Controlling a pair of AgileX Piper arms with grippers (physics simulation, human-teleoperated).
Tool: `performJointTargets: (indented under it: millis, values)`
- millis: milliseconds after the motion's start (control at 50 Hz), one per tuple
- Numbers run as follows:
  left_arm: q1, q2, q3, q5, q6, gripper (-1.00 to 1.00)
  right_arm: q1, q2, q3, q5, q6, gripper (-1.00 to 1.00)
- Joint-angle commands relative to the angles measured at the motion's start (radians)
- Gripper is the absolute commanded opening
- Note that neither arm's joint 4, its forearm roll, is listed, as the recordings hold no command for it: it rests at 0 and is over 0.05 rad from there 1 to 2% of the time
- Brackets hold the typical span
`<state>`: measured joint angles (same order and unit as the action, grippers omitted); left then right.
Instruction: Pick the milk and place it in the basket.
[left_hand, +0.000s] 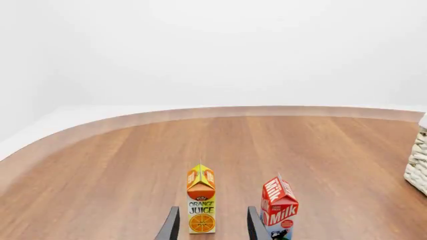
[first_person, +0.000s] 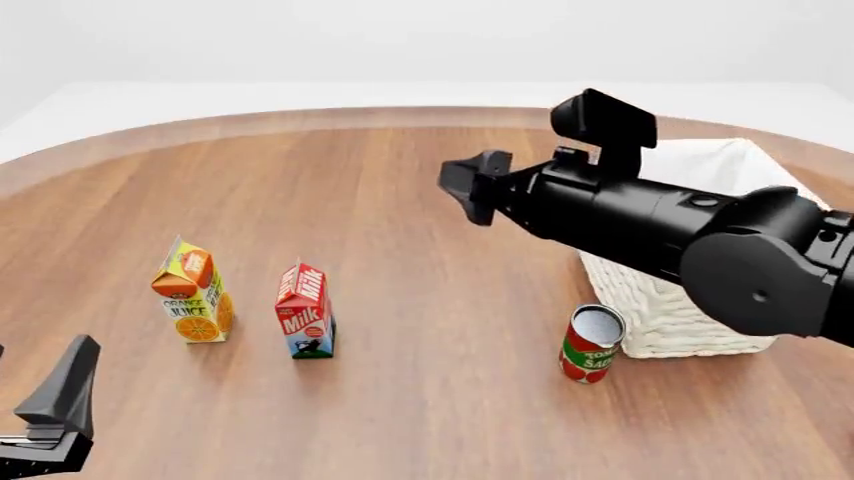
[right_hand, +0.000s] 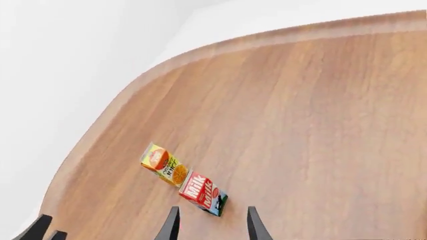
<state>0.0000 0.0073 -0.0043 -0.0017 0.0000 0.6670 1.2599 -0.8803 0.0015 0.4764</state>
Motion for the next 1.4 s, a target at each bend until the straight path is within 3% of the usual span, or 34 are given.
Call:
performJointTargets:
  millis: [20,220,500,760,1400]
  values:
    - [0.0,0.0,0.0,0.0,0.0,1.0,0.006,0.093,-0.043,-0.019,0.046,1.0]
    - [0.0,0.0,0.0,0.0,0.0,1.0,0.025,0.169,-0.109,-0.004,0.069,1.0]
    - [0.0,0.0,0.0,0.0,0.0,1.0,0.032,0.249,-0.153,-0.017,0.161,1.0]
    - [0.0,0.0,0.0,0.0,0.0,1.0,0.045,0.328,-0.194,-0.032,0.196,1.0]
    - [0.0,0.0,0.0,0.0,0.0,1.0,0.124,0.545,-0.404,0.073,0.182,1.0]
